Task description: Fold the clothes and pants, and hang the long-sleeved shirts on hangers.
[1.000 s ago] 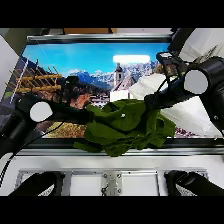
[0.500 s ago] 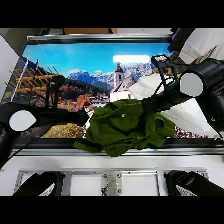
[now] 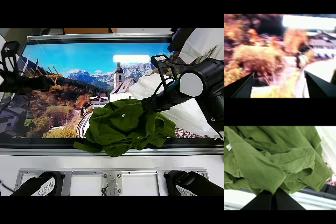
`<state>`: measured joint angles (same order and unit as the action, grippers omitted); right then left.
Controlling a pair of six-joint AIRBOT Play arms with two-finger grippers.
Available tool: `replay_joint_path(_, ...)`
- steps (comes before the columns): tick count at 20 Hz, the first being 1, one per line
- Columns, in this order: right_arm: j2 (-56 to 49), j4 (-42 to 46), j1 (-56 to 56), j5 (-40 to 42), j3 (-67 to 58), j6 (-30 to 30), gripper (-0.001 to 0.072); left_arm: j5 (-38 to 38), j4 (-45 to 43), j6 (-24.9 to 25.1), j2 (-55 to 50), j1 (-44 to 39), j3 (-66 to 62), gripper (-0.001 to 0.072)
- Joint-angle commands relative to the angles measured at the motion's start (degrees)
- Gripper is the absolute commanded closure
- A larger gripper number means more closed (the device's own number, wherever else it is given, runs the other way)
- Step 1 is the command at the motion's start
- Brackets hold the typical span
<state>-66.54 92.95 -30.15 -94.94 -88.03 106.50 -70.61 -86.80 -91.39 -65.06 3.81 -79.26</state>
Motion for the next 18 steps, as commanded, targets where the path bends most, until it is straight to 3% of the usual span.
replay_joint_path(1, 0.0, 0.0, 0.0, 0.0, 0.0, 0.0, 0.0699, 3.8, -0.7, 4.0, -9.7, 10.4, -4.4, 0.0005)
replay_joint_path(5, 0.0, 0.0, 0.0, 0.0, 0.0, 0.0, 0.0699, 14.1, -0.9, 7.1, -19.5, 16.0, -4.8, 0.0005)
replay_joint_path(9, 0.0, 0.0, 0.0, 0.0, 0.0, 0.0, 0.0699, 19.6, -9.9, 7.0, -28.2, 16.1, -5.1, 0.0004)
replay_joint_path(18, -0.1, 0.0, 0.0, 0.0, 0.0, 0.0, 0.07, 15.9, -15.7, 7.0, -47.7, 16.7, -22.0, 0.0005)
